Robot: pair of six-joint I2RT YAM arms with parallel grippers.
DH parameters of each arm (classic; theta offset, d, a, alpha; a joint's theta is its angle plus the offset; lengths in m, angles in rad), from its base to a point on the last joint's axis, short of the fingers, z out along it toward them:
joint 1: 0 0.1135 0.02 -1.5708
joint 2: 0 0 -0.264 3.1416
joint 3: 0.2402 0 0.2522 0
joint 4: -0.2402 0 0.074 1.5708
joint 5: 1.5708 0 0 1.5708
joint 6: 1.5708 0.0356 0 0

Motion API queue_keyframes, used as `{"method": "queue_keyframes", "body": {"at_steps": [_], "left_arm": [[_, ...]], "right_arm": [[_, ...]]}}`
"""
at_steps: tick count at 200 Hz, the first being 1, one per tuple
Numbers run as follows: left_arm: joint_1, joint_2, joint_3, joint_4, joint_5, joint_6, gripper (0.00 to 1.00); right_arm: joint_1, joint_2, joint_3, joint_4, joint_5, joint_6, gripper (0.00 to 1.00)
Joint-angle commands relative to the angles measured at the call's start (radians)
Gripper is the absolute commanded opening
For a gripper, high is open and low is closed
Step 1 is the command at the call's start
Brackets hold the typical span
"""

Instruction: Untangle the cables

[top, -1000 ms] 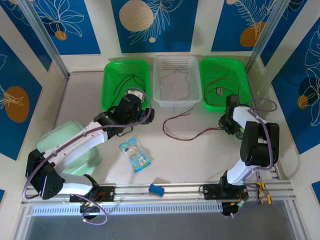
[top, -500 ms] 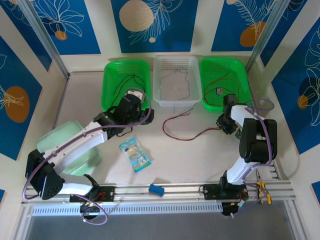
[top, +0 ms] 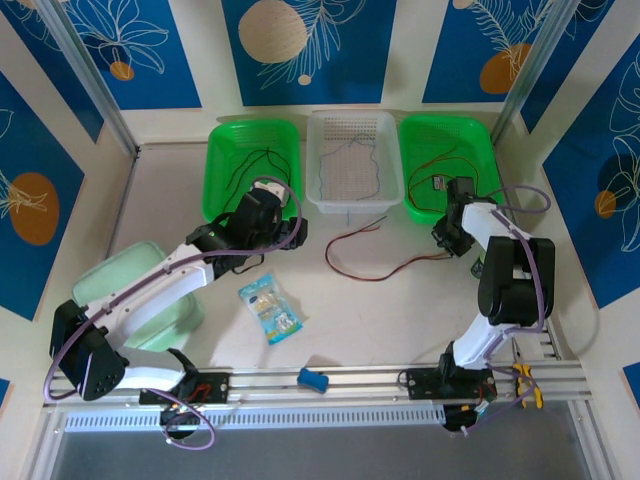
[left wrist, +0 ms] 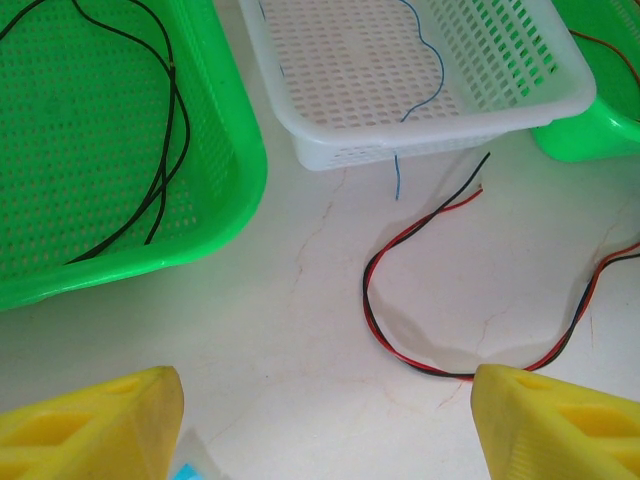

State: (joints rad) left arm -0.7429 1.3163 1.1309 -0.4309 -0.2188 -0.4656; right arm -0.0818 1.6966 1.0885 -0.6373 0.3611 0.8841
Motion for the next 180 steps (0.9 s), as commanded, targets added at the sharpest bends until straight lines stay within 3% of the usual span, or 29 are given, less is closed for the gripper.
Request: {"method": "queue_keyframes", "body": {"at_steps": [1, 128, 180], "left_arm": [[-0.01, -0.028, 0.013, -0.016, -0.018, 0.005, 0.76], [-0.01, -0.021, 0.023, -0.027, -0.019, 0.007, 0.76], [-0.011, -0.006, 0.03, -0.019, -0.013, 0.004, 0.76]], "right_arm": [[-0.012, 0.025, 0.02, -0.009, -0.035, 0.033, 0.22], [-0.039, 0.097, -0.004, 0.01, -0.077, 0.076, 0.21], [-0.014, -0.005, -0.08, 0.084, -0.054, 0.085, 0.24]]}}
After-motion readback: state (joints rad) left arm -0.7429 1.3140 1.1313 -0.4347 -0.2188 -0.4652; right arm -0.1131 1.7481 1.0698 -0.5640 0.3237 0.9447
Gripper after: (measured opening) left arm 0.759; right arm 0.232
